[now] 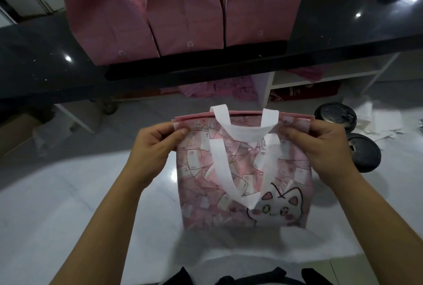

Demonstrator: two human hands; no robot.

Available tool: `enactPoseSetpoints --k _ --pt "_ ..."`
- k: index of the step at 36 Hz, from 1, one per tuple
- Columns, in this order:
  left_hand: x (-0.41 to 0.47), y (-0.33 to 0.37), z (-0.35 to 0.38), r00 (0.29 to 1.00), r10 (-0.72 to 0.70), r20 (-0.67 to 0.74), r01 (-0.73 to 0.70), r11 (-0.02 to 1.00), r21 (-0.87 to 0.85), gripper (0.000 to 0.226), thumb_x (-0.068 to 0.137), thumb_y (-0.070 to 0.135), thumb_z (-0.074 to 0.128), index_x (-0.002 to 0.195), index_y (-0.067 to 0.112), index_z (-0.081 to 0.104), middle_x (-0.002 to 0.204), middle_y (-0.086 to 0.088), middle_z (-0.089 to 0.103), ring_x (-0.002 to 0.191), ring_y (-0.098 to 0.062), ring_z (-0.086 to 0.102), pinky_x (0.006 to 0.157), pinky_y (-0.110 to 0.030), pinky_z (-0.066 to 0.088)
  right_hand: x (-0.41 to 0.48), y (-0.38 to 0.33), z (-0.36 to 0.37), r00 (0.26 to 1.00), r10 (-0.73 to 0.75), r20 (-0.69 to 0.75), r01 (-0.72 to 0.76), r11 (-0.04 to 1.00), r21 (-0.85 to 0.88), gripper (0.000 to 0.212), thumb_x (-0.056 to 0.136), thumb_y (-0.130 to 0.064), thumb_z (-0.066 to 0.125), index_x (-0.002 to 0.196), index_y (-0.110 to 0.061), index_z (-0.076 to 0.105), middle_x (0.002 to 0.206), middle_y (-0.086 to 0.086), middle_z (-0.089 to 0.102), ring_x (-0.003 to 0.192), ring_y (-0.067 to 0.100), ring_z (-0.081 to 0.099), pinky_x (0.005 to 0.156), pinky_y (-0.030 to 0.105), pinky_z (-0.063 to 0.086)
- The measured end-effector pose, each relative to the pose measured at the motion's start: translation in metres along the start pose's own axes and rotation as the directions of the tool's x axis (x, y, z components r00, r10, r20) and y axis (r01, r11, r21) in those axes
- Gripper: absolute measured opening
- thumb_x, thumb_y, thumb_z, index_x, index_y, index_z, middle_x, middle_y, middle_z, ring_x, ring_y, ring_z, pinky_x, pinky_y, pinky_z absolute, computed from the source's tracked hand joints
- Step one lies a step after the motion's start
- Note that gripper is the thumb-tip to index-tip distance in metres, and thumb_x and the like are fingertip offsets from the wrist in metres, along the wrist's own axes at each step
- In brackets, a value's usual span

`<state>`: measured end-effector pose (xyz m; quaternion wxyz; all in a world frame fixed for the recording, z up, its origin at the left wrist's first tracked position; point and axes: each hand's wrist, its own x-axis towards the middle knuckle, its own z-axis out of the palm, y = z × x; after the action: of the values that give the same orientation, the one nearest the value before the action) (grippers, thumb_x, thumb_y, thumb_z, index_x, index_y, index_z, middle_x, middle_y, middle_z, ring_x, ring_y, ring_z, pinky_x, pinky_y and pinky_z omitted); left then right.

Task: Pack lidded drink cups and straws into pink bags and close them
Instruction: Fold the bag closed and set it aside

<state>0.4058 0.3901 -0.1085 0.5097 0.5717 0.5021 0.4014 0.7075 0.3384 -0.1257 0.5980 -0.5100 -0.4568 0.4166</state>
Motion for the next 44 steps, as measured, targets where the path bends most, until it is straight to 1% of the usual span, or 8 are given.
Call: enactPoseSetpoints --k 10,14,19,24,27,36,40,44 --pt "0.001 -0.017 -0.004 0.994 -0.048 -0.098 0.045 0.998 -0.034 0.018 0.083 0.032 0.066 0.098 0.032 0.076 0.093 0.01 0.077 0.089 -0.012 0.074 0.064 -0.019 0.058 0.0 0.007 -0.006 0.985 0.119 0.122 -0.122 0.992 0.019 0.026 0.088 -0.008 0.064 0.09 -0.028 0.081 0.091 0.0 0.078 0.084 0.012 0.074 0.071 0.02 0.057" --pt "0.002 -0.02 -0.004 0.995 -0.009 -0.101 0.003 0.999 -0.054 0.018 0.081 0.03 0.069 0.098 0.029 0.073 0.094 0.008 0.077 0.089 -0.013 0.075 0.065 -0.02 0.059 -0.001 0.009 -0.002 0.998 0.047 0.041 -0.047 0.999 0.013 0.034 0.085 0.004 0.068 0.09 -0.027 0.08 0.09 -0.001 0.078 0.084 0.013 0.074 0.071 0.021 0.058" --pt "0.007 -0.025 -0.006 0.99 0.001 -0.139 -0.02 0.991 -0.135 0.032 0.086 0.009 0.072 0.098 0.019 0.045 0.086 -0.002 0.076 0.088 -0.023 0.076 0.065 -0.025 0.06 0.0 0.014 0.003 0.996 0.029 -0.079 -0.027 0.999 0.026 0.032 0.085 0.005 0.07 0.093 -0.025 0.061 0.08 -0.004 0.07 0.078 0.018 0.07 0.066 0.029 0.059" --pt "0.01 -0.025 -0.015 0.999 0.018 -0.039 -0.021 0.998 -0.059 0.043 0.088 0.008 0.072 0.105 0.047 0.06 0.094 0.003 0.072 0.093 -0.019 0.073 0.066 -0.027 0.06 0.0 0.014 -0.001 0.999 0.032 0.018 -0.032 0.999 -0.001 0.041 0.091 0.005 0.064 0.112 -0.03 0.057 0.087 0.005 0.073 0.08 0.025 0.071 0.066 0.034 0.061" --pt "0.012 -0.02 -0.019 0.994 0.049 0.093 -0.051 0.998 0.021 0.043 0.094 -0.001 0.062 0.095 0.041 0.072 0.099 0.008 0.07 0.098 -0.015 0.069 0.068 -0.025 0.06 0.003 0.011 -0.005 0.994 -0.011 0.105 0.017 0.998 -0.059 0.049 0.093 0.009 0.057 0.116 -0.032 0.066 0.089 0.0 0.069 0.08 0.017 0.068 0.067 0.028 0.058" --pt "0.016 -0.011 -0.037 0.977 0.036 0.209 -0.073 0.982 0.172 0.038 0.092 -0.003 0.063 0.075 0.027 0.08 0.09 0.004 0.069 0.095 -0.012 0.068 0.067 -0.02 0.057 0.008 0.003 -0.015 0.975 0.063 0.211 -0.028 0.986 -0.166 0.054 0.09 0.018 0.049 0.074 -0.024 0.079 0.085 -0.004 0.071 0.083 0.01 0.068 0.069 0.019 0.055" --pt "0.017 -0.004 -0.043 0.963 0.039 0.266 -0.114 0.956 0.271 0.032 0.092 0.002 0.065 0.084 0.029 0.081 0.093 0.011 0.073 0.094 -0.005 0.069 0.069 -0.015 0.056 0.007 -0.008 -0.024 0.94 0.114 0.32 -0.011 0.952 -0.307 0.058 0.091 0.018 0.048 0.08 -0.028 0.081 0.093 -0.001 0.076 0.094 0.01 0.069 0.079 0.02 0.055" --pt "0.011 0.005 -0.051 0.936 -0.013 0.351 -0.12 0.928 0.353 0.027 0.089 0.011 0.07 0.091 0.037 0.079 0.101 0.017 0.074 0.1 -0.002 0.068 0.072 -0.014 0.056 0.002 -0.025 -0.035 0.894 0.171 0.415 0.0 0.925 -0.38 0.04 0.091 0.011 0.057 0.092 -0.021 0.08 0.1 -0.002 0.076 0.101 0.012 0.07 0.081 0.016 0.055"
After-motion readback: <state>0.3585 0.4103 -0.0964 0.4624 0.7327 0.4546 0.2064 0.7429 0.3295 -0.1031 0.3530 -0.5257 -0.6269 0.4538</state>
